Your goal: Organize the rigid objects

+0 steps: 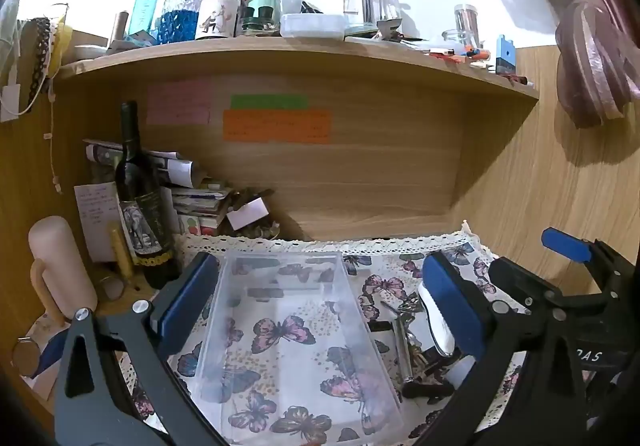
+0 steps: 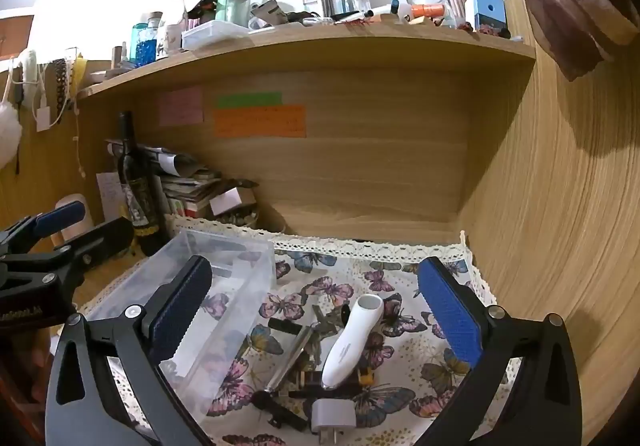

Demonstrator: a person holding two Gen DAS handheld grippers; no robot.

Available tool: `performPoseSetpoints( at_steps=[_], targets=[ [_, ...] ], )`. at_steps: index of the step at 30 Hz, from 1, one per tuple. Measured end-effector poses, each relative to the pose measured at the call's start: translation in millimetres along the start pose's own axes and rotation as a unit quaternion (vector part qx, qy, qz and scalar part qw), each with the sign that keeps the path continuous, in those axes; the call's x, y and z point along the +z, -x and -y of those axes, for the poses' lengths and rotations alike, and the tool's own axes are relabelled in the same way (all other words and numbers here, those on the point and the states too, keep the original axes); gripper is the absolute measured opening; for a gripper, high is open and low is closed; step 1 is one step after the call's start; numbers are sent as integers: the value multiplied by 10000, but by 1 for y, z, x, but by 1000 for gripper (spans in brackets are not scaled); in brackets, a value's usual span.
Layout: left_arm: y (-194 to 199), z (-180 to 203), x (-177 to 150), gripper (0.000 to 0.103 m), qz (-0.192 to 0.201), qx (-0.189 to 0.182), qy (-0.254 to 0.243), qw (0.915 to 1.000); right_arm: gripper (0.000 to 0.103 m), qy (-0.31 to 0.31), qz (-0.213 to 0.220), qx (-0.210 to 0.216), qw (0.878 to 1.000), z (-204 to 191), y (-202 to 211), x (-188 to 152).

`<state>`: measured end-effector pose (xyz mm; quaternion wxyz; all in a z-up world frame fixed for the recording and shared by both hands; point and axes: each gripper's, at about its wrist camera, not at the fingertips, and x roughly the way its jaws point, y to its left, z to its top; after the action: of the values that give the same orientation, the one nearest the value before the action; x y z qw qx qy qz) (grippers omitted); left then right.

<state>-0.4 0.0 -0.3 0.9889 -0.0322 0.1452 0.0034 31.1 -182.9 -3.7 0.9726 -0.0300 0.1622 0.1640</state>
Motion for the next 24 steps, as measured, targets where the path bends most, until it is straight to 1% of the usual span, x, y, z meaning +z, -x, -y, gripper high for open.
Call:
performPoseSetpoints(
  at_steps=[5, 6, 8, 14, 24],
  targets=[
    [0, 4, 0, 103, -66, -6, -22, 10000, 103, 36, 59, -9, 10000, -1, 0, 0],
    [-3, 1, 1, 103, -165, -38, 31, 9999, 103, 40, 66, -15, 10000, -1, 1, 0],
    [-6, 0, 0, 103, -129, 0, 13, 9999, 103, 44, 82, -22, 10000, -2, 1, 1],
    [0, -2, 2, 103, -28, -63, 17, 10000, 103, 39, 110, -8, 9999, -4, 2, -1],
    [1, -1, 3, 103, -25, -45, -2, 10000, 103, -23, 105, 24, 9999, -3, 4, 4]
  ],
)
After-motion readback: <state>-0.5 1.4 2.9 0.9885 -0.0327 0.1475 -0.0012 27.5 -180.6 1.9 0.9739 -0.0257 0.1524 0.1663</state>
